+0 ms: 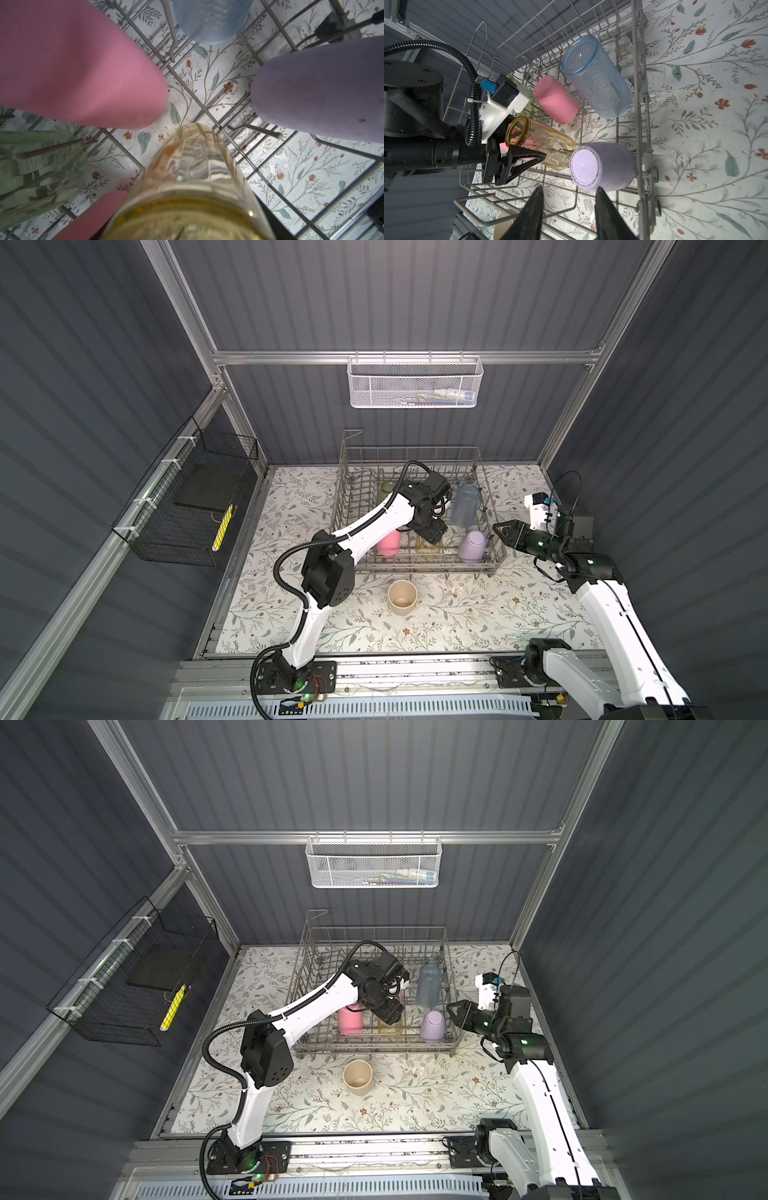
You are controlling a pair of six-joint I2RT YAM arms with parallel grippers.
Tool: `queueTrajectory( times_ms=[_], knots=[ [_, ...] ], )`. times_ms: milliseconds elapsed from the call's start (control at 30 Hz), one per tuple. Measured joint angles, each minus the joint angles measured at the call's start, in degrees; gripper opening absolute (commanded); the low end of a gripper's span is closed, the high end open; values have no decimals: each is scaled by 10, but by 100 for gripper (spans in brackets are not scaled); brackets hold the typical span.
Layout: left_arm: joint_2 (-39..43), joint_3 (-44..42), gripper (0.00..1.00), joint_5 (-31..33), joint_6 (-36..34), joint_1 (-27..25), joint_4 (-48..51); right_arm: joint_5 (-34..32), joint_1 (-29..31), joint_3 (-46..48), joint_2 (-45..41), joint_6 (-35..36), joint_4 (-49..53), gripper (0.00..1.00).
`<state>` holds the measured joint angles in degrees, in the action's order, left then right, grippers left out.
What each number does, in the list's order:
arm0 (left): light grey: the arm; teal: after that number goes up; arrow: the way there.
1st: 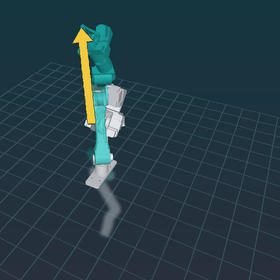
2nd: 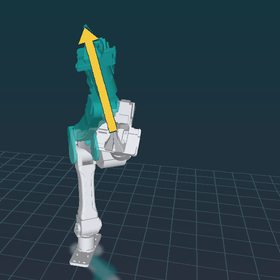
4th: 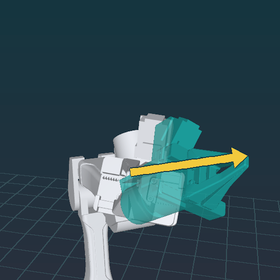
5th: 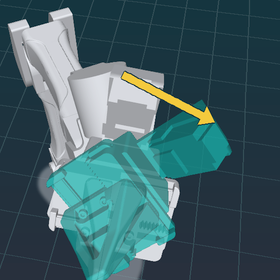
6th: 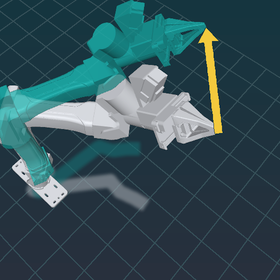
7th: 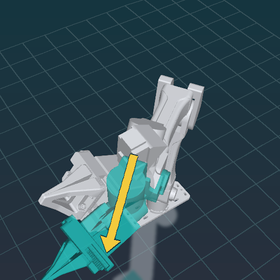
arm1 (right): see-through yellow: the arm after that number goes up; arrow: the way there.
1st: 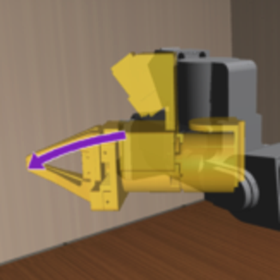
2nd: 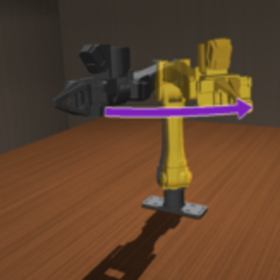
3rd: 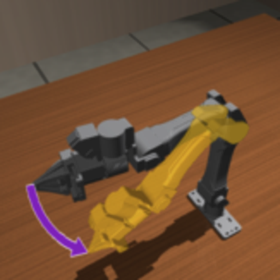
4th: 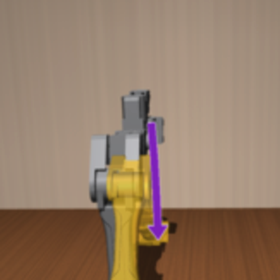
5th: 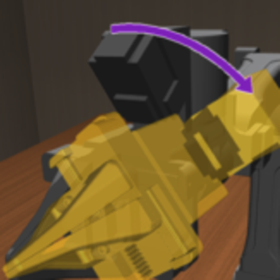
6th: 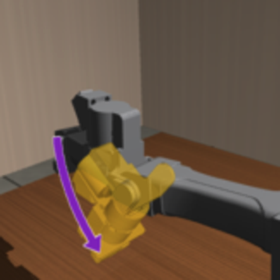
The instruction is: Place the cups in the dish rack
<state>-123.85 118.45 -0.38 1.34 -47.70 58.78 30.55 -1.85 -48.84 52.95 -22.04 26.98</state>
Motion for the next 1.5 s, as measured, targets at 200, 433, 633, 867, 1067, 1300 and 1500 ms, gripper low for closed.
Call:
queueTrajectory(
  times_ms=[200, 433, 633, 867, 1067, 1300, 1500],
  knots=[
    [3, -6, 77, 0, 4, 0, -6, 1, 0, 1, 0, 0, 0, 42],
    [6, -27, 87, 1, 4, -7, -6, 3, 0, 3, 0, -2, 0, 43],
    [11, -34, 93, 2, 6, -10, -12, 4, 0, 3, 0, -5, 0, 43],
    [26, -38, 95, -4, 10, -11, -10, 8, 0, 3, 0, -7, -4, 43],
    [82, -38, 95, 5, 12, -11, -18, 12, 0, 3, 2, -9, -8, 43],
    [116, -40, 96, 20, 12, -12, -40, 12, 0, 6, 4, -10, -9, 43],
    [107, -48, 97, 37, 12, -13, -45, 12, 0, 6, 4, -11, -9, 43]
  ],
)
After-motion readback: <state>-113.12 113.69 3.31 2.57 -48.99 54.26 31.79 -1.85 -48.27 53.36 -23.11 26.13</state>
